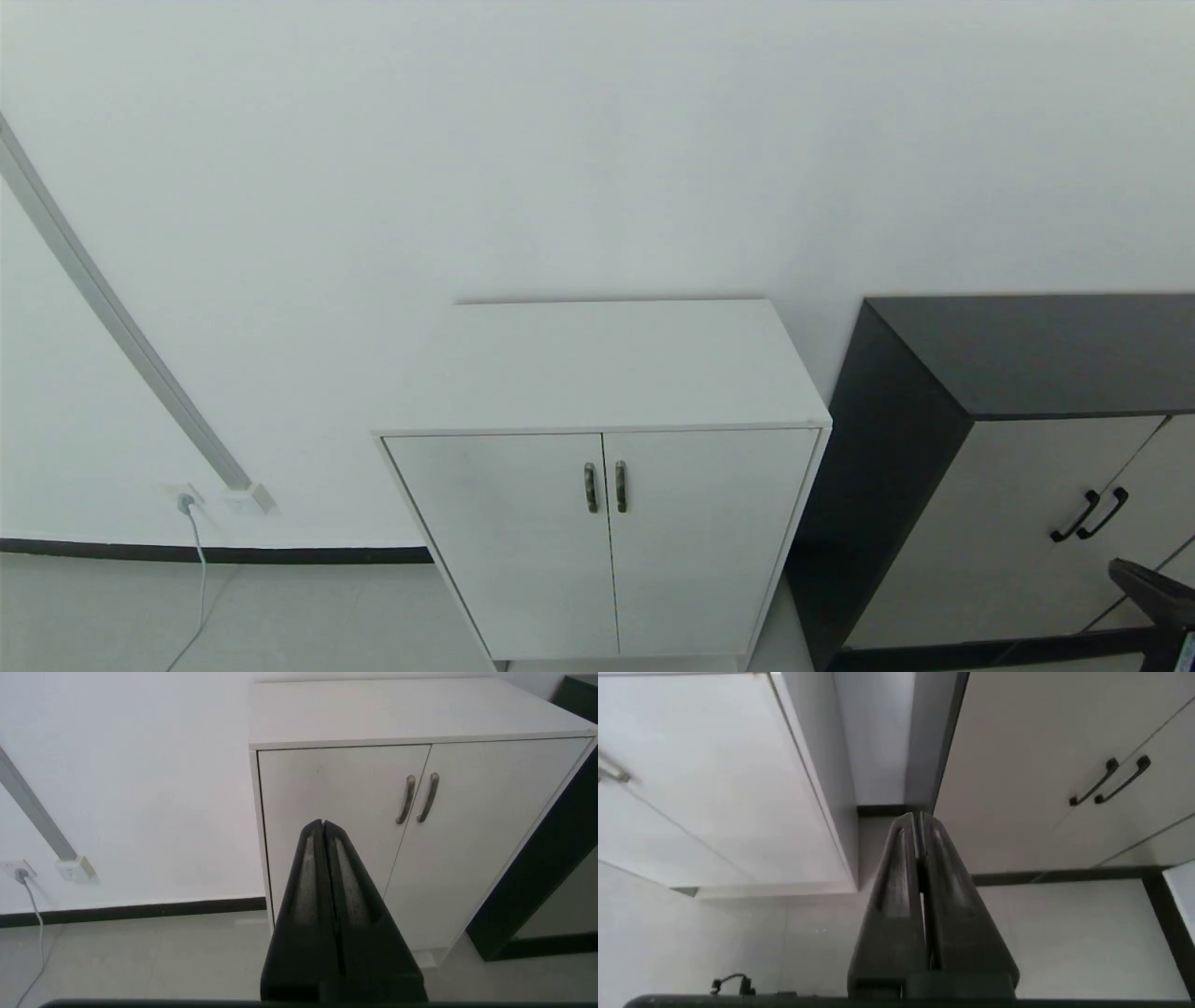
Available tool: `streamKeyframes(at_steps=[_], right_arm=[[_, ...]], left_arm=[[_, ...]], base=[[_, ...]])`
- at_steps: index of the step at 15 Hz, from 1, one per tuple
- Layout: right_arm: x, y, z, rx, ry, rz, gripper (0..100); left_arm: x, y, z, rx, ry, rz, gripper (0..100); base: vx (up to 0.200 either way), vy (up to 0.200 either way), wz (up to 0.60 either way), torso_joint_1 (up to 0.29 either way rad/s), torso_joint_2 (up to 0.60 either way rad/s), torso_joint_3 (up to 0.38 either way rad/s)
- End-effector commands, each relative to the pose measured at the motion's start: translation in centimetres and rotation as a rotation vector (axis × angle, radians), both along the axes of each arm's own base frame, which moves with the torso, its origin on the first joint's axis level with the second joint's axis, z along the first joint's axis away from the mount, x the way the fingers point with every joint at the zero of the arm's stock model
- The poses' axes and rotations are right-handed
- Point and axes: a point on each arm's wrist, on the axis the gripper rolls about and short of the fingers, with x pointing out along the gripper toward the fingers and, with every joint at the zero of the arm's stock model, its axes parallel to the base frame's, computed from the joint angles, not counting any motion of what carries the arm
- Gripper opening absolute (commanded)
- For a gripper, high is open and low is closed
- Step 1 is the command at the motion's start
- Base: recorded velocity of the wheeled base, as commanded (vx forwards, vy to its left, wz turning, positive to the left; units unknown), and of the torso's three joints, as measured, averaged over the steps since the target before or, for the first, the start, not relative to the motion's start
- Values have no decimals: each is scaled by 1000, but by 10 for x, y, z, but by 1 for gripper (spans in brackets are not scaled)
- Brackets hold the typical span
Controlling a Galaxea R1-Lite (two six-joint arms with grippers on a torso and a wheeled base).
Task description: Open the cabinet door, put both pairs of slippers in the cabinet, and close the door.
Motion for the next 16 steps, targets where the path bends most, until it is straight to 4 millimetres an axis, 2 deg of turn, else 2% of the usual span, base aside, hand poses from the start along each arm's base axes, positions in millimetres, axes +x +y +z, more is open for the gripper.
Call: streamKeyframes(at_steps=[1, 4, 7, 13, 16], right_arm=[[-36, -5, 2, 24, -56, 23, 0], [-78, -11, -16, 47, -34, 92, 0], [-97, -13, -28, 58, -21, 139, 0], [-103, -14, -36, 49, -21, 207, 0], [-103, -14, -37, 33, -24, 179, 0]], left_arm=[[0, 0, 0, 0, 1, 1, 0], [0, 0, 0, 0, 1, 1, 0], [0, 0, 0, 0, 1, 1, 0], [0, 0, 0, 0, 1, 1, 0], [0, 0, 0, 0, 1, 1, 0]], base=[[0, 0, 0, 0, 0, 0], [0, 0, 0, 0, 0, 0], [0, 0, 0, 0, 0, 0], [0, 0, 0, 0, 0, 0], [0, 0, 0, 0, 0, 0]])
